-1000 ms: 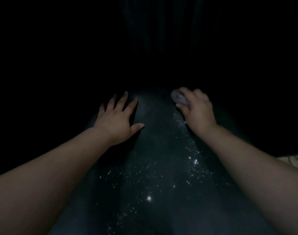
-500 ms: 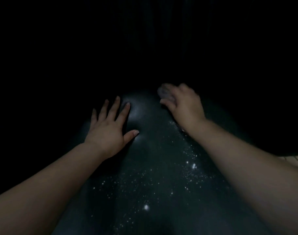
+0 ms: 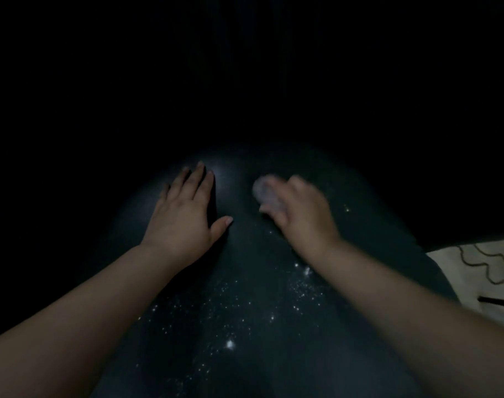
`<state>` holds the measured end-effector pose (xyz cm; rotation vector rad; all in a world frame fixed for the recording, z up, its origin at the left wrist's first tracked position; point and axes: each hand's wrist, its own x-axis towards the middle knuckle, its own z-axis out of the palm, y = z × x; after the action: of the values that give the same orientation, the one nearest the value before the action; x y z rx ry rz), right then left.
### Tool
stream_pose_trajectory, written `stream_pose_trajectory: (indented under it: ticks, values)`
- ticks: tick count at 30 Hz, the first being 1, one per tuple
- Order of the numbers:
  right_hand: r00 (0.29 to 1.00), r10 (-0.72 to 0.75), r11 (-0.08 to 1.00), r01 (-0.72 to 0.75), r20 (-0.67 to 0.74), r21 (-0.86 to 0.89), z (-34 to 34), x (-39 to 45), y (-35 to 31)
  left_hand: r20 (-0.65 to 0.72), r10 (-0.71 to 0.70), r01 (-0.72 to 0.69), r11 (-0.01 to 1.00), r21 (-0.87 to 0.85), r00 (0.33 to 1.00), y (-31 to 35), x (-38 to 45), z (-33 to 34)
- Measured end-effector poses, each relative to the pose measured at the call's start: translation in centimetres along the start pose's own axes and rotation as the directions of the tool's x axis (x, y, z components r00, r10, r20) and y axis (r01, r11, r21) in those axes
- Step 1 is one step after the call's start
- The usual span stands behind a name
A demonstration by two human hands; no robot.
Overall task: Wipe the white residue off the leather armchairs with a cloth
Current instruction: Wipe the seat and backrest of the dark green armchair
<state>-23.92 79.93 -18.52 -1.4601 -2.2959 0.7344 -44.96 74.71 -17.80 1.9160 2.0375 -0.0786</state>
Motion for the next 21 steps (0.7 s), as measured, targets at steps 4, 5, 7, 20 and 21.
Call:
stream_pose_trajectory:
  ticks: [4, 5, 7, 20, 21]
  values:
    - [0.973, -0.137, 0.988, 0.122, 0.183, 0.091, -1.1, -5.4, -0.7, 0.018, 0.005, -0.004, 1.0, -0.007, 1.0, 0.1, 0.0, -0.4]
    - [0.985, -0.104, 0.991, 0.09, 0.134, 0.103, -1.8, -4.7, 0.0, 0.022, 0.007, -0.007, 1.0, -0.006, 1.0, 0.2, 0.0, -0.5]
    - [0.997, -0.029, 0.997, 0.034, -0.07, 0.066, -3.4, -1.5, 2.1, 0.023, -0.001, 0.001, 1.0, -0.004, 1.0, 0.4, 0.2, -0.6]
    - [0.995, -0.069, 0.996, 0.073, 0.078, -0.043, -3.4, -8.9, 5.3, 0.012, -0.043, 0.043, 0.999, -0.017, 0.999, 1.4, -0.1, -0.1]
    - [0.99, -0.086, 0.996, 0.088, 0.112, -0.016, -3.6, -9.9, 5.0, 0.017, -0.04, 0.04, 0.999, -0.017, 0.999, 1.5, 0.0, -0.2]
